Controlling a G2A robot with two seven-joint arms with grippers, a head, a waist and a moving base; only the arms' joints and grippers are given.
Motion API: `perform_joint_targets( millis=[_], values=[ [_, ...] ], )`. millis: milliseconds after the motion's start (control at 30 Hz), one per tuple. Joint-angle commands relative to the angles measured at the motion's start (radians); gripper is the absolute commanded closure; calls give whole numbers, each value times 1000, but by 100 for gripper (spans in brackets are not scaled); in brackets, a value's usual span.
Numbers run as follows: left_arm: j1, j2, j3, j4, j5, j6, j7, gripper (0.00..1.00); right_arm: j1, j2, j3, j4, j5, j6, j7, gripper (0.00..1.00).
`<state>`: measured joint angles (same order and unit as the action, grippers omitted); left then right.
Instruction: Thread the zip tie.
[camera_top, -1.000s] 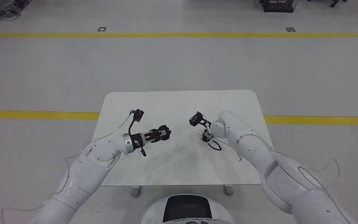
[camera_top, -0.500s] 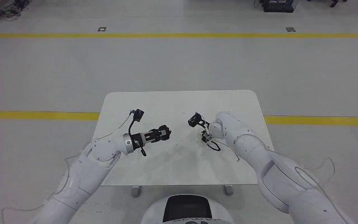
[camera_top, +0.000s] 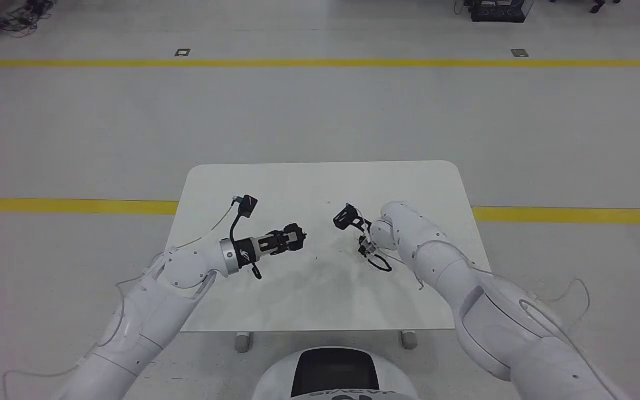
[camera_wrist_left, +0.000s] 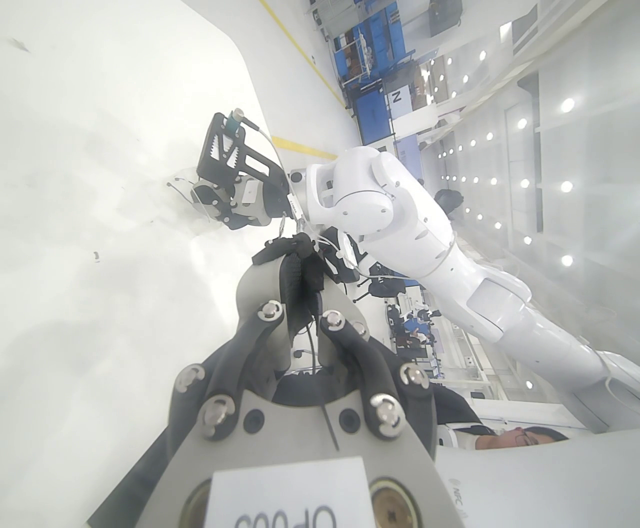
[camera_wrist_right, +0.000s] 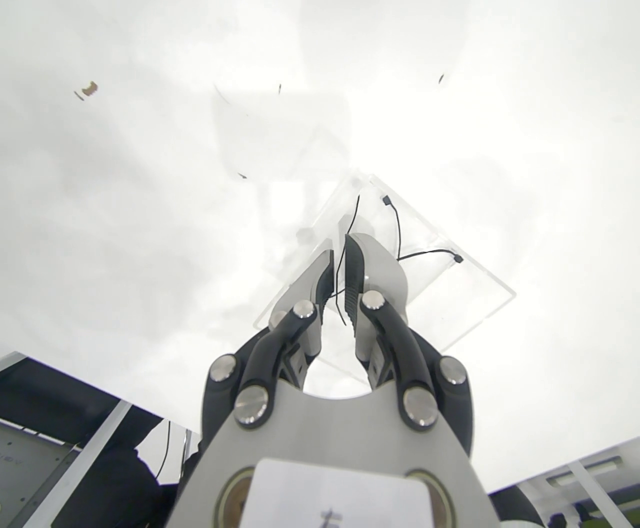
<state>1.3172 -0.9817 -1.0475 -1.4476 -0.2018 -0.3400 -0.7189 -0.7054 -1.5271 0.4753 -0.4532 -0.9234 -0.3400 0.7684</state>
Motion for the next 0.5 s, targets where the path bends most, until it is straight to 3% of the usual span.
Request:
perform_joint_targets(
  millis=[0,467],
  values=[
    [0,0,0,0,0,0,0,100,2,-5,0,8,-3,0,-1,95],
    [0,0,0,0,0,0,0,100,6,-30,2,54,-16,0,-29,91]
  ],
)
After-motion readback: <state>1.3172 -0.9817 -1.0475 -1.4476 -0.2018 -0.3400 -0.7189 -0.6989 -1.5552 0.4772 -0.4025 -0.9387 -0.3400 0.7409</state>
